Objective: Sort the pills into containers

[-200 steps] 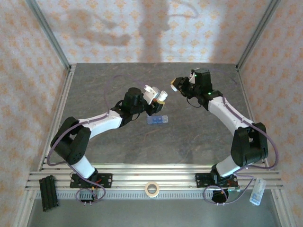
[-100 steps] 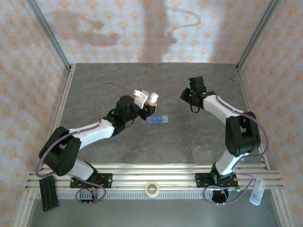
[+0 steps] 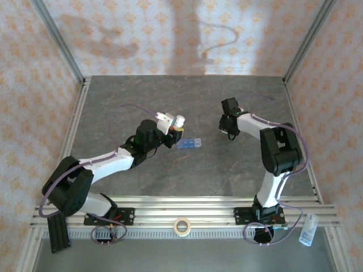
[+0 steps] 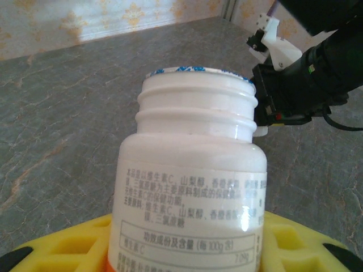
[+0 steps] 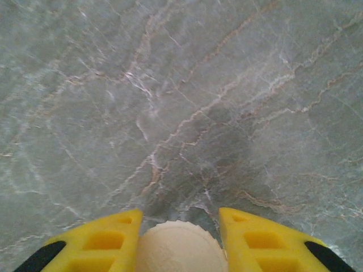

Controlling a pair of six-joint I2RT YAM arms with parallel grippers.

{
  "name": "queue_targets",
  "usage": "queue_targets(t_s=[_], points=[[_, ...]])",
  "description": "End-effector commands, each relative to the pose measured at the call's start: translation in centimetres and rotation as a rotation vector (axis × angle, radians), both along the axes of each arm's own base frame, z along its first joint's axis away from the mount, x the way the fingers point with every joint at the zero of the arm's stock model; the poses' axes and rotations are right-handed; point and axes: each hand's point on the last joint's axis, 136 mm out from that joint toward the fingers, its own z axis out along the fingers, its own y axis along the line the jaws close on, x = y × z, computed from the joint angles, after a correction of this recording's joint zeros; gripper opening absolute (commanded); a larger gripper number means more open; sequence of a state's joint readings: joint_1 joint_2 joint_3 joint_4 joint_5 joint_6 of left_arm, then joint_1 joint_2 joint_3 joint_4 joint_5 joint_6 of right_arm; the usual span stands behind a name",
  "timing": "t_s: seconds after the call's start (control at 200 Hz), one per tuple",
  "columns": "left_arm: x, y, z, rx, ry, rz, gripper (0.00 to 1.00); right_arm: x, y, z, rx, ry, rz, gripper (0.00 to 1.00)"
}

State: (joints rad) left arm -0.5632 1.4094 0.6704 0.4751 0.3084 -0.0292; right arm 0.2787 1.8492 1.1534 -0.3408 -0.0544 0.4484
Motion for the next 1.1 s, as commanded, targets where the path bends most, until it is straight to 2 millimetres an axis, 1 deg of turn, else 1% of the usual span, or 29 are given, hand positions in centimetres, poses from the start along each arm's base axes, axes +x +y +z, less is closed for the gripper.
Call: queue_targets(t_s=[0.0, 0.06, 0.17, 0.28, 0.335, 0.42, 0.525, 0.686, 0.816, 0.901, 0.986, 1.096], points=[[-0.4, 0.5, 0.5, 0.005, -0.019, 0.010, 0.00, 0.1, -0.7, -0.6, -0.044, 0.020, -0.027, 0.34], [-0.6, 0.7, 0.4, 0.012, -0.020, 0.013, 0.00, -0.1, -0.6, -1.0, -0.040, 0.032, -0.027, 0.37], [-1.0, 1.1, 0.3, 0.016, -0.022, 0.019, 0.00, -0.3, -0.6, -1.4, -0.037, 0.047, -0.021, 0.47], [-1.1, 1.2, 0.4, 0.019, -0.027, 0.020, 0.00, -0.3, -0.5, -1.3, -0.039, 0.051, -0.010, 0.57], [-1.2, 1.2, 0.5, 0.019, -0.031, 0.020, 0.00, -0.3, -0.3, -1.1, -0.034, 0.050, -0.001, 0.60], [-1.2, 1.3, 0.7, 0.020, -0.036, 0.019, 0.00, -0.2, -0.2, -0.4, -0.026, 0.042, 0.010, 0.63], [-1.3, 1.4, 0.9, 0.014, -0.053, 0.022, 0.00, -0.2, 0.1, 0.8, -0.015, 0.029, 0.027, 0.65], [-1.3, 1.5, 0.7, 0.012, -0.058, 0.025, 0.00, -0.3, 0.6, 3.7, 0.022, -0.021, 0.040, 0.65], [-1.5, 1.7, 0.5, 0.020, -0.052, 0.025, 0.00, -0.1, 2.3, 6.1, 0.064, -0.061, 0.087, 0.65], [-1.6, 1.9, 0.3, 0.031, -0.053, 0.034, 0.00, 0.0, 4.5, 7.6, 0.099, -0.079, 0.153, 0.65], [-1.6, 2.1, 0.2, 0.037, -0.057, 0.039, 0.00, 0.1, 6.7, 8.6, 0.134, -0.083, 0.223, 0.65], [-1.5, 2.1, 0.0, 0.025, -0.059, 0.050, 0.00, 0.1, 9.4, 9.0, 0.180, -0.067, 0.303, 0.64]])
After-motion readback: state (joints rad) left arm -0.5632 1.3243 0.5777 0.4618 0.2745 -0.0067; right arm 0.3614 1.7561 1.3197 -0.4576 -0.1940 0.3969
